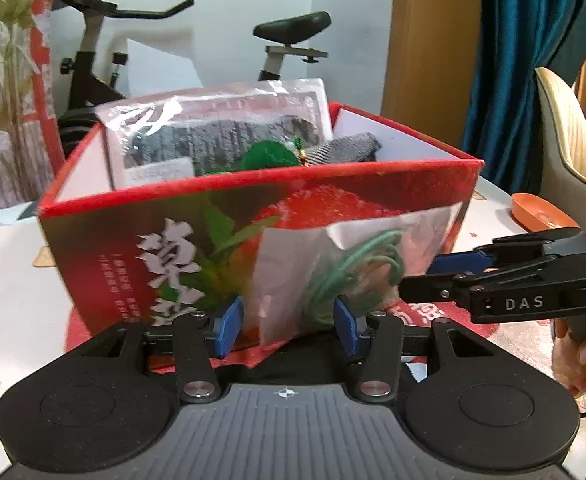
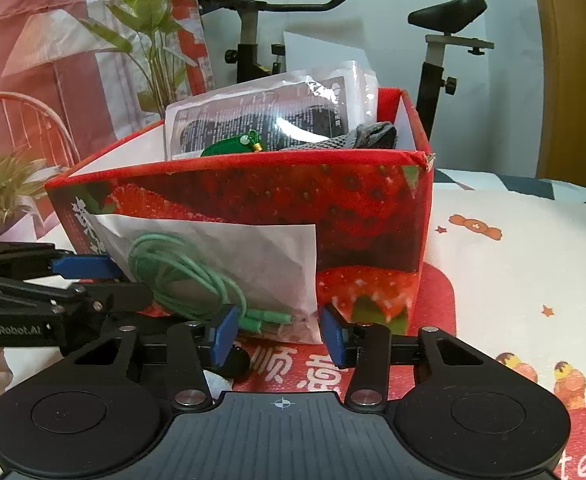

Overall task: Organize soft objects
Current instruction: 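Close both tools on the white bag with the green cable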

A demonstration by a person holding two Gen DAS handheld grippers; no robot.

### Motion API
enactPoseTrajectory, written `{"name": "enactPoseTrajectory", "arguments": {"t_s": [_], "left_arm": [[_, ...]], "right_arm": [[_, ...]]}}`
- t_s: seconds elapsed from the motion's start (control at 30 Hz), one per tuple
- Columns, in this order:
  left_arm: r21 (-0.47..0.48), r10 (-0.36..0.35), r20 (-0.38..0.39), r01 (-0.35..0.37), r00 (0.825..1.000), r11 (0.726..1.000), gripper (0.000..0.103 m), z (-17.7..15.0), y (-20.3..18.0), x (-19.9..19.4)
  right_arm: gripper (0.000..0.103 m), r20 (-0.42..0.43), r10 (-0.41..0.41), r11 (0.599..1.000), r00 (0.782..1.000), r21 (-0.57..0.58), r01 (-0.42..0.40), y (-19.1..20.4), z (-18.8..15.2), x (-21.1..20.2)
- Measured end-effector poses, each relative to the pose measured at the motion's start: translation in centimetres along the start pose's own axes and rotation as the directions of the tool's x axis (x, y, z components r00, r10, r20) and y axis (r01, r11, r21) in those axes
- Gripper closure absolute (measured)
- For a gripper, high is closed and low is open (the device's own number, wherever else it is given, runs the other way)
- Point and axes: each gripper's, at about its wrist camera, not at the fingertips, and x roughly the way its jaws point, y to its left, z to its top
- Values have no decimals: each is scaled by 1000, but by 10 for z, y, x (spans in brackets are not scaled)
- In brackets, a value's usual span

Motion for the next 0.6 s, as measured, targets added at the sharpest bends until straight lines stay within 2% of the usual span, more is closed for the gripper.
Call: {"name": "enactPoseTrajectory", "arguments": {"t_s": [0.2, 0.27, 0.43, 0.6], "left_arm": [[-6, -16, -19, 16, 1000, 1000, 54, -4, -4, 9], [-1, -7, -25, 7, 1000, 1000, 65, -4, -6, 11], [-6, 18, -34, -18, 999, 1000, 77, -5, -5, 11], [-13, 28, -41, -29, 999, 1000, 78, -3, -3, 9]], "right_arm": [[62, 0, 4, 1000, 1000, -2, -4, 2, 0, 1], [63, 1, 5, 1000, 1000, -2, -5, 2, 0, 1], [70, 12, 3, 1000, 1000, 3, -3, 2, 2, -1], [76, 21, 14, 1000, 1000, 2, -14, 2, 2, -6]]}}
